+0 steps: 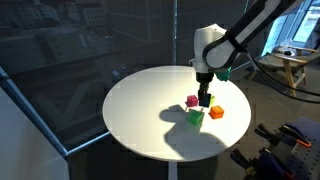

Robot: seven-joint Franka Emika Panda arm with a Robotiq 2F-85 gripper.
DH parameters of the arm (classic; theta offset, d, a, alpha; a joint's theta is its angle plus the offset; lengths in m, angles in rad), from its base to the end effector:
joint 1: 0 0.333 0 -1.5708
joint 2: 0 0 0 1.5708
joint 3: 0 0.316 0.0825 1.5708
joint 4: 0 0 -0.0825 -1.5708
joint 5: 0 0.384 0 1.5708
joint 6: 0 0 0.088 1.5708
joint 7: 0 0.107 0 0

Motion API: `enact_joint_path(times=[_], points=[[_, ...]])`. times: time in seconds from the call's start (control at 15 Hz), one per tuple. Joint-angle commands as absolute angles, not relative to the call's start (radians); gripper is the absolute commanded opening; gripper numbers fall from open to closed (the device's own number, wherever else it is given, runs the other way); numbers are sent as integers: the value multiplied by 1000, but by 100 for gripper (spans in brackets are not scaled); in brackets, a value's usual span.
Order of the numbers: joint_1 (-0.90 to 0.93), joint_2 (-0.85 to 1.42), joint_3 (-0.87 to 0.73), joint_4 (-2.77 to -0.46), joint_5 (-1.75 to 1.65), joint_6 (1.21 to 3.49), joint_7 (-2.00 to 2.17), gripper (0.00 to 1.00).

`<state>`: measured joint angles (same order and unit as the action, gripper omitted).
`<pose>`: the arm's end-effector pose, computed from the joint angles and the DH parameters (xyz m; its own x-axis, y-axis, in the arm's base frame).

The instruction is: Remove the blue block from the mulberry pink block and put it on top of the green block top

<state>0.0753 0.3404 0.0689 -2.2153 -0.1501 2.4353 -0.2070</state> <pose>0.5333 0.0777 0.2126 0.8855 0.4458 -0.1312 0.4534 -0.8907 0.0338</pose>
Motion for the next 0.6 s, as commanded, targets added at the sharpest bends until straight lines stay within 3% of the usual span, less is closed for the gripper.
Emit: enact_joint_path(times=[0.0,0.53], points=[[81,363,74,-2199,-172,2443,-209,27],[104,454,73,-2121,-172,2453,-184,27]])
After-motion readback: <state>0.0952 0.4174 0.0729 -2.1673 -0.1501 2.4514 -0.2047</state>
